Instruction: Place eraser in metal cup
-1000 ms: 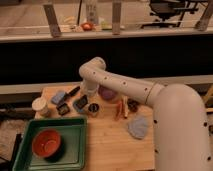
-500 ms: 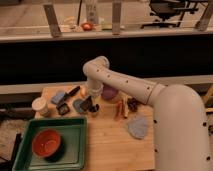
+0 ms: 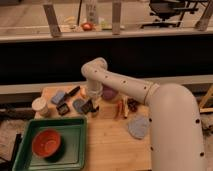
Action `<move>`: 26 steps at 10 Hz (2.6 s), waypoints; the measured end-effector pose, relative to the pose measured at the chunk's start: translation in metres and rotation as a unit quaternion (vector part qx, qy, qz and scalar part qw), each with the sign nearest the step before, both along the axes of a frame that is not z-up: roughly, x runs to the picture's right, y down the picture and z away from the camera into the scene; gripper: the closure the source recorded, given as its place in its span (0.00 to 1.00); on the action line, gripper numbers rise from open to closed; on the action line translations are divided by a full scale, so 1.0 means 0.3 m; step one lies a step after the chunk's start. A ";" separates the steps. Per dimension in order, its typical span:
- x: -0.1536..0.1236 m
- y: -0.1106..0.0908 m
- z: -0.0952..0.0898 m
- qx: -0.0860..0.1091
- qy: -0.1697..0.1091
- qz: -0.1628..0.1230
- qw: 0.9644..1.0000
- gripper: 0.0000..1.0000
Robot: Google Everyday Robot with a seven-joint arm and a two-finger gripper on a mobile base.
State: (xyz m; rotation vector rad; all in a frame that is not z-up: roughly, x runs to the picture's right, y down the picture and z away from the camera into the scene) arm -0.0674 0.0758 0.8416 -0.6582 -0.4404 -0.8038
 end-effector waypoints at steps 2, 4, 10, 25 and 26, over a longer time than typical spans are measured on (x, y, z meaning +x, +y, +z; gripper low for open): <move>0.012 0.011 0.002 -0.004 0.009 0.002 1.000 0.66; 0.028 0.016 0.003 -0.005 0.015 0.006 1.000 0.47; 0.054 0.015 0.015 -0.005 0.023 0.016 1.000 0.20; 0.065 -0.026 0.004 0.012 0.015 0.020 1.000 0.20; 0.066 -0.032 0.001 0.013 0.014 0.021 1.000 0.20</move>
